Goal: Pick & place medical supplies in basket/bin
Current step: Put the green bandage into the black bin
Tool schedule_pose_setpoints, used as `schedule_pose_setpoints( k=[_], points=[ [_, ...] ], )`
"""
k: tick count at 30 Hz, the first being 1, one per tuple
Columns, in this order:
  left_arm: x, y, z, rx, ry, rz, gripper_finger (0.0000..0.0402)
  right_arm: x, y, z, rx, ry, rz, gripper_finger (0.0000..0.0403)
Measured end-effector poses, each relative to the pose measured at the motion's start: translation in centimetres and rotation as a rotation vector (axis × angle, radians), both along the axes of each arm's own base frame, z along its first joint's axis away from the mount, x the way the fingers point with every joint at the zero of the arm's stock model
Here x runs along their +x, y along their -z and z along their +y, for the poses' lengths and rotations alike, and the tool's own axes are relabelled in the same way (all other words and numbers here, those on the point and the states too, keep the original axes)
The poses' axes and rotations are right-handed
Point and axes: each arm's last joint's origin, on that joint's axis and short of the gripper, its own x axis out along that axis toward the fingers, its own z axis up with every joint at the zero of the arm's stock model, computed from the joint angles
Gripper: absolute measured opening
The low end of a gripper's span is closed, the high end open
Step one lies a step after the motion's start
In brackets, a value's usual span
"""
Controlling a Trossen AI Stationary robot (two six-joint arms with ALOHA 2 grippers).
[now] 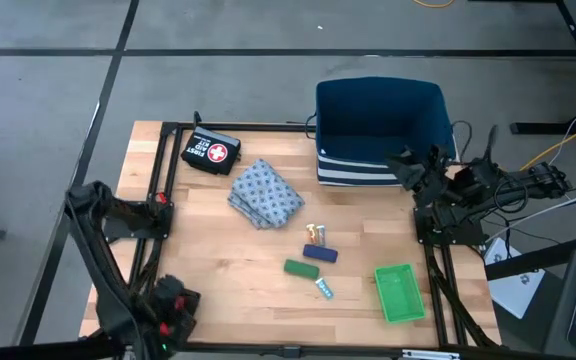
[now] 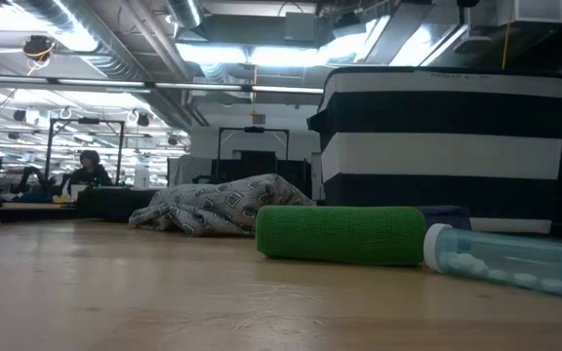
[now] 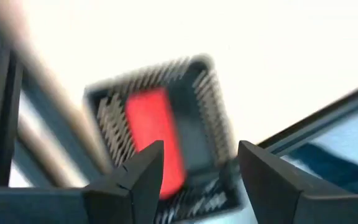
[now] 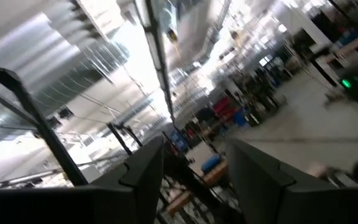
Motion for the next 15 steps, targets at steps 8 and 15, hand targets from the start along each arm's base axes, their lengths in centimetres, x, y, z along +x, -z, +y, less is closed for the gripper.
schedule_pose_setpoints(
  k=[8,15],
  points=[
    [2.5,-6.5,9.4,0.258,0.177,-0.454,0.0181,-0.1,-0.2,-0.1,-0.054,0.058,-0.006,0.0176],
    [8.1,-8.9,16.0,0.419,0.392,-0.591,0.0167,0.5,0.2,0.0,-0.089,0.108,0.050,0.0176]
  ],
)
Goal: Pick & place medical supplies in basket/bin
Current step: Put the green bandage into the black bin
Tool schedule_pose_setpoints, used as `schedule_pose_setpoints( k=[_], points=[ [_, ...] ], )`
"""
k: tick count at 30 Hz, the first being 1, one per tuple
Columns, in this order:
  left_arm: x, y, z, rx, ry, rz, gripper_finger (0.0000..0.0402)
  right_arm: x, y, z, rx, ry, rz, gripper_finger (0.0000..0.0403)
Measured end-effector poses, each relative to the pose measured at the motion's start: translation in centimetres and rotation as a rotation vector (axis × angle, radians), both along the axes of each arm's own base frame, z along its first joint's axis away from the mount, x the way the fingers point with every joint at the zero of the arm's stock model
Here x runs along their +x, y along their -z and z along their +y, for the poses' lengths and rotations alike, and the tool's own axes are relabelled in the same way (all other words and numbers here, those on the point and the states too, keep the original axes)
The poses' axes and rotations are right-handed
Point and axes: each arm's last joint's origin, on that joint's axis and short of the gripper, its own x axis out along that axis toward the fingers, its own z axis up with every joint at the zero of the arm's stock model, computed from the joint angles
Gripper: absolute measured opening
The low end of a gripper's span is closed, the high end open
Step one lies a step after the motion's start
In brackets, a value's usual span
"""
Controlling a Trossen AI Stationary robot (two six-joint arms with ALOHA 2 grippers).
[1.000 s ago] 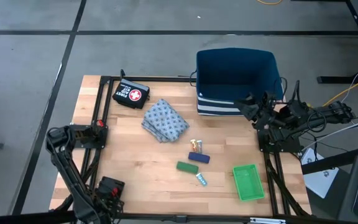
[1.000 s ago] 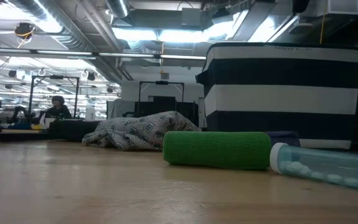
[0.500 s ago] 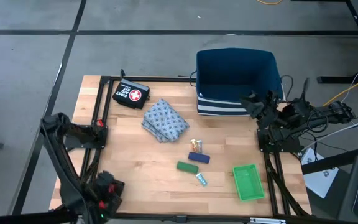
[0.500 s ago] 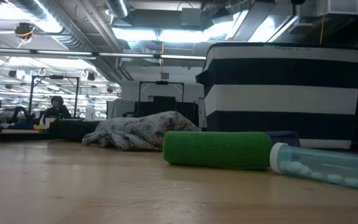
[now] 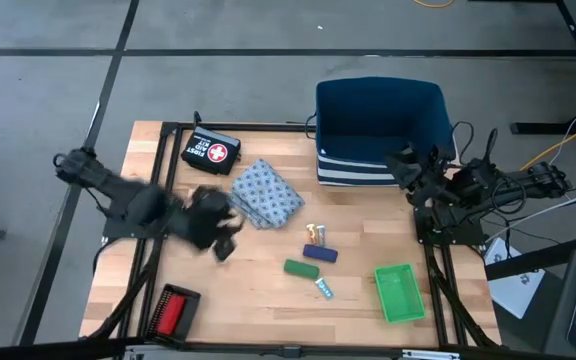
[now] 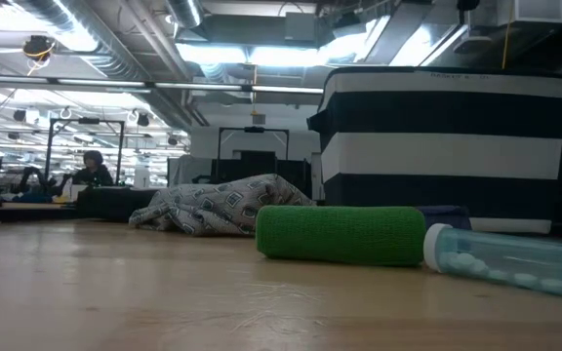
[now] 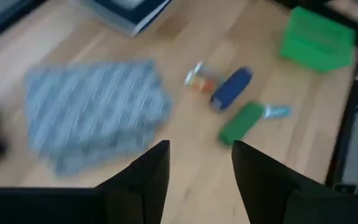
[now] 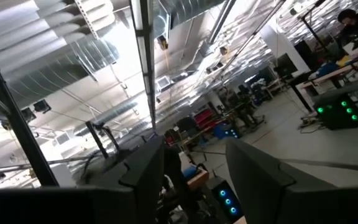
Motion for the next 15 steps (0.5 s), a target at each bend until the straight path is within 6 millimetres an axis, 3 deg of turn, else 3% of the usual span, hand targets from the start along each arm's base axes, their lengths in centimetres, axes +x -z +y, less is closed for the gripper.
schedule_pose_setpoints(
  k=[6,10,15],
  points=[
    [6.1,0.3,3.4,0.028,0.228,-0.104,0.0166,0.5,0.3,0.1,0.006,-0.005,0.017,0.0176],
    [9.3,2.3,4.8,0.035,0.292,-0.070,0.0171,0.8,0.4,0.2,0.019,-0.012,0.024,0.0176],
    [12.4,5.6,5.1,0.124,0.327,0.018,0.0191,1.0,0.9,0.3,-0.002,-0.018,0.079,0.0176]
  ],
)
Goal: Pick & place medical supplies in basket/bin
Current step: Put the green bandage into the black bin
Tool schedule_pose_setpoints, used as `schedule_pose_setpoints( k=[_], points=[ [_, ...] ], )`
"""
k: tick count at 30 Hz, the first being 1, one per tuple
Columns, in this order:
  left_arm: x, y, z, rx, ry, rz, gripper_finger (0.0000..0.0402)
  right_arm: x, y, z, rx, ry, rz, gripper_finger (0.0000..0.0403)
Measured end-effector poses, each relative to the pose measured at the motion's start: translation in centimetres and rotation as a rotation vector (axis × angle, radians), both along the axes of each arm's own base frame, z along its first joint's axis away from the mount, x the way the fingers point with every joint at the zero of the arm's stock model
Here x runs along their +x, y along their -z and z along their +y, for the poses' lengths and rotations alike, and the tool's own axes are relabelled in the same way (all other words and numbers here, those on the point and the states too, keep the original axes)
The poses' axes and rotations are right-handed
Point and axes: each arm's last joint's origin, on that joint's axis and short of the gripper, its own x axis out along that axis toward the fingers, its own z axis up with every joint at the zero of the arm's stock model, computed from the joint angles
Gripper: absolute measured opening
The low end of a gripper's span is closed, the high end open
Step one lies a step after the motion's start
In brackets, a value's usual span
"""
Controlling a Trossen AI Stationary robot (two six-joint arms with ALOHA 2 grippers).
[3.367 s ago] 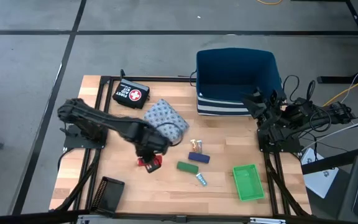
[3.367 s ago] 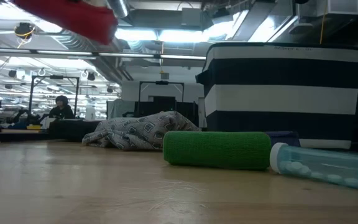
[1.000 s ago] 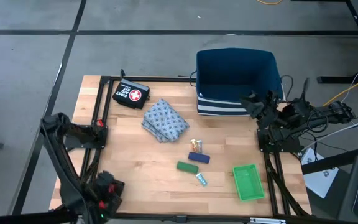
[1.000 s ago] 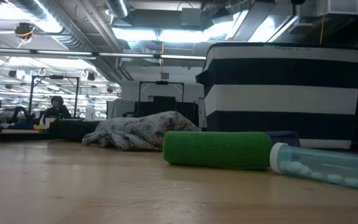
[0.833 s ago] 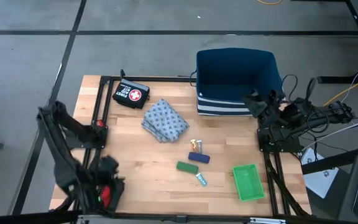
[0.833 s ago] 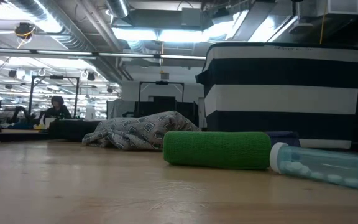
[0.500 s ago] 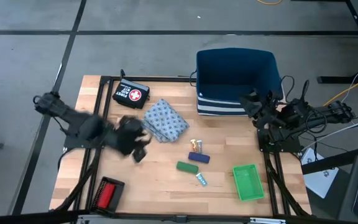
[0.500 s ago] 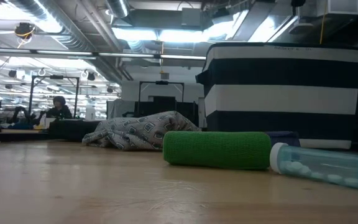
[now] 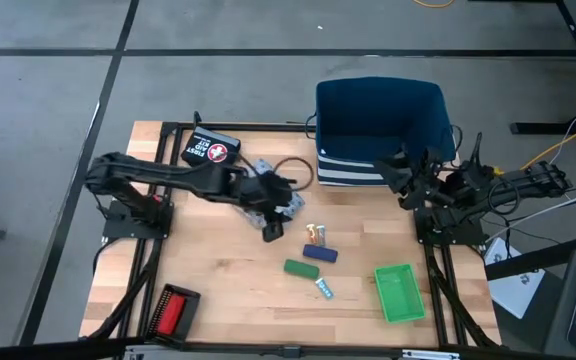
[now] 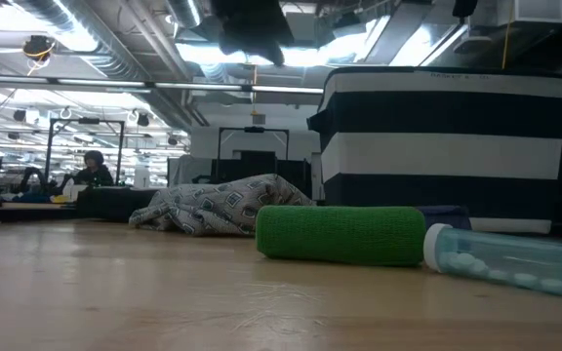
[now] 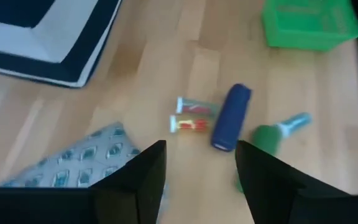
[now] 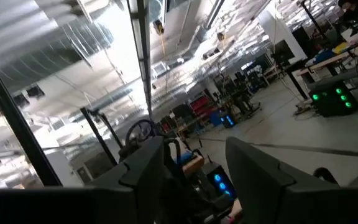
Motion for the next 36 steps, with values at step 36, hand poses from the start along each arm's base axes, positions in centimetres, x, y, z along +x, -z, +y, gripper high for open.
schedule_pose_setpoints(
  k=[36],
  points=[
    [7.8,6.5,-6.0,-0.116,0.339,0.217,0.0213,0.8,3.3,0.9,0.004,-0.276,0.316,0.0176]
  ],
)
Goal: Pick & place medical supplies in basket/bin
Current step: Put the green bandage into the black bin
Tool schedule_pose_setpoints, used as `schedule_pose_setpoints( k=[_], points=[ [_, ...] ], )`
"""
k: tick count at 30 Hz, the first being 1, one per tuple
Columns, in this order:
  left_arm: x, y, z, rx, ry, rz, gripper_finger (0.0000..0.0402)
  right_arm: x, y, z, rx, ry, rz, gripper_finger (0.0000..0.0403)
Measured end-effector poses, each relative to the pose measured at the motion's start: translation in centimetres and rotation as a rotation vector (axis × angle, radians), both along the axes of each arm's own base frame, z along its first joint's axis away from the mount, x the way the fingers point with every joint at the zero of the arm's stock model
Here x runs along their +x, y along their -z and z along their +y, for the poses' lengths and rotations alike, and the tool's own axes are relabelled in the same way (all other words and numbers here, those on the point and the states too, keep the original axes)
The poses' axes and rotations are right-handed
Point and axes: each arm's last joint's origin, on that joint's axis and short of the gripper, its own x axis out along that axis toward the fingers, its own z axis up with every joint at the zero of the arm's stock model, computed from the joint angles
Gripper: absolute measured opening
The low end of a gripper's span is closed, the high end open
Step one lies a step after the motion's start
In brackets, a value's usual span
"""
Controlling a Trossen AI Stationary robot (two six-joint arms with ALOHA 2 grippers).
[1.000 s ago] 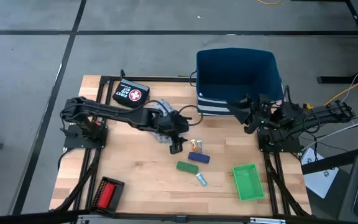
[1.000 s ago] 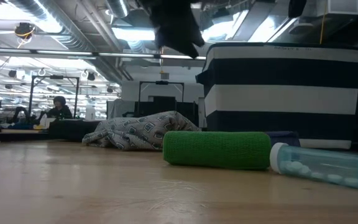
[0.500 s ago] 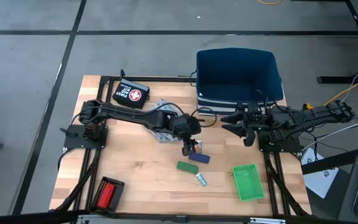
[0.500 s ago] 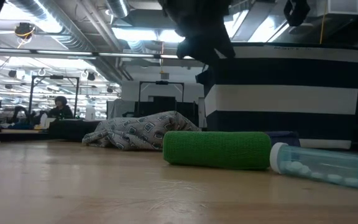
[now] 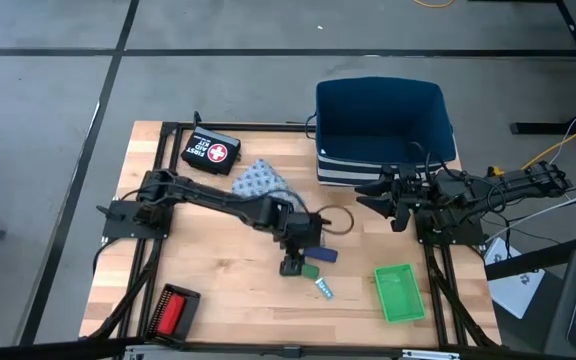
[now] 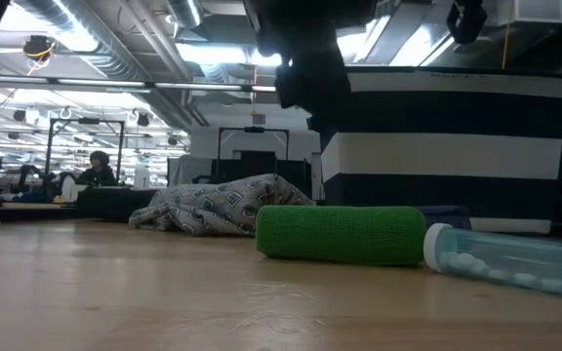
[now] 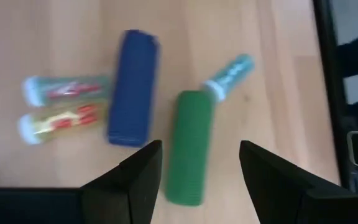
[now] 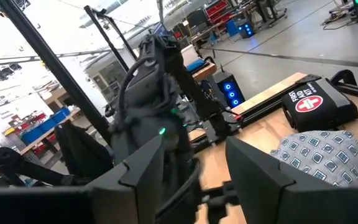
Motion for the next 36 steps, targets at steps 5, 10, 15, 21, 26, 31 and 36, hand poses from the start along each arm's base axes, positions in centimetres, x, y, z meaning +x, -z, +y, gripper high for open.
schedule_pose_setpoints(
  k=[5,10,15,21,26,31,36],
  points=[
    [0.0,1.4,-1.7,-0.015,0.035,0.035,0.0211,0.0,0.0,0.0,0.002,0.011,0.002,0.0176],
    [0.8,4.0,-2.3,0.006,0.039,0.085,0.0210,0.0,0.1,0.0,0.012,0.001,0.013,0.0176],
    [1.4,7.0,-2.6,0.039,0.046,0.152,0.0210,0.0,0.2,0.1,0.012,-0.028,0.024,0.0176],
    [1.7,9.1,-2.9,0.024,0.006,0.223,0.0209,0.0,0.2,0.1,0.011,-0.043,0.024,0.0176],
    [1.4,9.3,-3.0,-0.014,-0.100,0.298,0.0183,0.0,0.3,0.1,0.009,-0.046,0.028,0.0176],
    [0.8,8.9,-3.3,-0.116,-0.218,0.393,0.0128,0.0,0.3,0.1,0.007,-0.045,0.028,0.0176],
    [-0.4,6.0,-4.0,-0.185,-0.347,0.409,0.0078,0.0,0.3,0.1,0.007,-0.045,0.028,0.0176]
  ],
)
